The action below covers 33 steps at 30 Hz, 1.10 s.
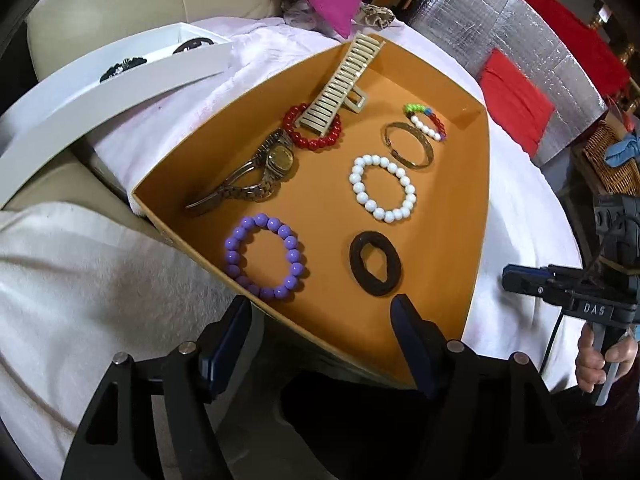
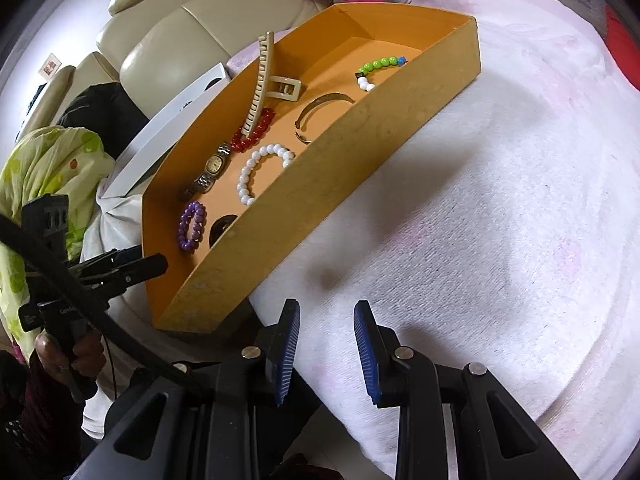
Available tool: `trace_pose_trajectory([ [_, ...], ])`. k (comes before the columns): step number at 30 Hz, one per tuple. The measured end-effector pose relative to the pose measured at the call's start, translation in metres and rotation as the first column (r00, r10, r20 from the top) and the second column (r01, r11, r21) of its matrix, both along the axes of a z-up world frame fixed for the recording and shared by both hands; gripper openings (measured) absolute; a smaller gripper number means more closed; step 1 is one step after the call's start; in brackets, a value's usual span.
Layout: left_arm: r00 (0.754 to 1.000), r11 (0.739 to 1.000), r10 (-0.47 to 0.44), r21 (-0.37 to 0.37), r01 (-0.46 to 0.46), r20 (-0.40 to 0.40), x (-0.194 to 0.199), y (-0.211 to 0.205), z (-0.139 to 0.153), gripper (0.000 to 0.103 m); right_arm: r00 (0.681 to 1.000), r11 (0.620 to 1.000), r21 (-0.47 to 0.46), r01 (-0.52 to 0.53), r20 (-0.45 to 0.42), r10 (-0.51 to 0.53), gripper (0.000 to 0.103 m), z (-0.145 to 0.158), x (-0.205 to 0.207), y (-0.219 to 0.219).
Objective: Organize jewelry
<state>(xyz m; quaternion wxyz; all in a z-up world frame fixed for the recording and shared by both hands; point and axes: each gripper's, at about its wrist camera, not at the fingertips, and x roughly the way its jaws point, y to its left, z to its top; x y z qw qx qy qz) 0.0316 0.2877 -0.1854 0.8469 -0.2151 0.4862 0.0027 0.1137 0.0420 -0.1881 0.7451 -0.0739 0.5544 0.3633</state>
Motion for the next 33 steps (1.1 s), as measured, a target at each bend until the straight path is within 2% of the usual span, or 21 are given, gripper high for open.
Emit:
trace_pose_trajectory([
  [5, 1.000, 0.998, 0.009, 0.069, -0.009, 0.006, 0.011, 0.013, 0.011, 0.072, 0.999, 0.999, 0.014, 0.029, 0.015, -0.029, 0.032, 0.001, 0.005, -0.003],
  [9, 0.998, 0.992, -0.068, 0.107, 0.069, -0.013, -0.006, -0.018, -0.003, 0.072, 0.994, 0.993, 0.066, 0.097, 0.047, -0.101, 0.032, 0.013, 0.014, -0.013],
  [11, 0.994, 0.983, -0.105, 0.149, 0.106, -0.018, 0.001, -0.031, 0.000, 0.072, 0.988, 0.987, 0.083, 0.138, 0.064, -0.143, 0.032, 0.020, 0.018, -0.018],
  [15, 0.999, 0.989, -0.049, 0.135, 0.051, -0.015, -0.004, -0.021, 0.004, 0.073, 0.976, 0.975, 0.124, 0.182, 0.094, -0.194, 0.032, 0.039, 0.015, -0.032],
  [18, 0.999, 0.989, 0.031, 0.148, -0.029, -0.013, -0.027, -0.006, 0.014, 0.073, 0.960, 0.972, 0.117, 0.202, 0.173, -0.221, 0.033, 0.058, 0.000, -0.032],
  [19, 0.998, 0.985, 0.059, 0.163, -0.057, -0.006, -0.036, -0.003, 0.020, 0.073, 0.954, 0.973, 0.113, 0.203, 0.199, -0.222, 0.040, 0.064, -0.008, -0.029],
  [20, 0.996, 0.979, 0.085, 0.187, -0.084, 0.004, -0.044, -0.003, 0.027, 0.073, 0.947, 0.973, 0.107, 0.206, 0.226, -0.226, 0.054, 0.071, -0.016, -0.026],
  [22, 0.993, 0.964, 0.117, 0.237, -0.118, 0.020, -0.052, -0.005, 0.040, 0.074, 0.930, 0.971, 0.111, 0.212, 0.283, -0.236, 0.064, 0.084, -0.029, -0.019],
  [25, 0.985, 0.919, 0.167, 0.353, -0.174, 0.051, -0.057, -0.012, 0.067, 0.075, 0.893, 0.974, 0.122, 0.193, 0.389, -0.226, 0.064, 0.110, -0.054, -0.007],
  [27, 0.979, 0.879, 0.179, 0.430, -0.204, 0.099, -0.063, -0.021, 0.088, 0.076, 0.867, 0.979, 0.105, 0.176, 0.455, -0.205, 0.064, 0.126, -0.069, 0.005],
  [29, 0.973, 0.838, 0.175, 0.496, -0.226, 0.148, -0.068, -0.032, 0.106, 0.083, 0.850, 0.981, 0.098, 0.170, 0.489, -0.196, 0.064, 0.136, -0.082, 0.010],
  [30, 0.971, 0.820, 0.167, 0.523, -0.234, 0.174, -0.071, -0.037, 0.114, 0.084, 0.841, 0.980, 0.097, 0.172, 0.504, -0.197, 0.064, 0.143, -0.090, 0.013],
  [33, 0.958, 0.796, 0.154, 0.544, -0.265, 0.241, -0.083, -0.047, 0.135, 0.084, 0.832, 0.980, 0.098, 0.171, 0.518, -0.197, 0.064, 0.154, -0.104, 0.016],
])
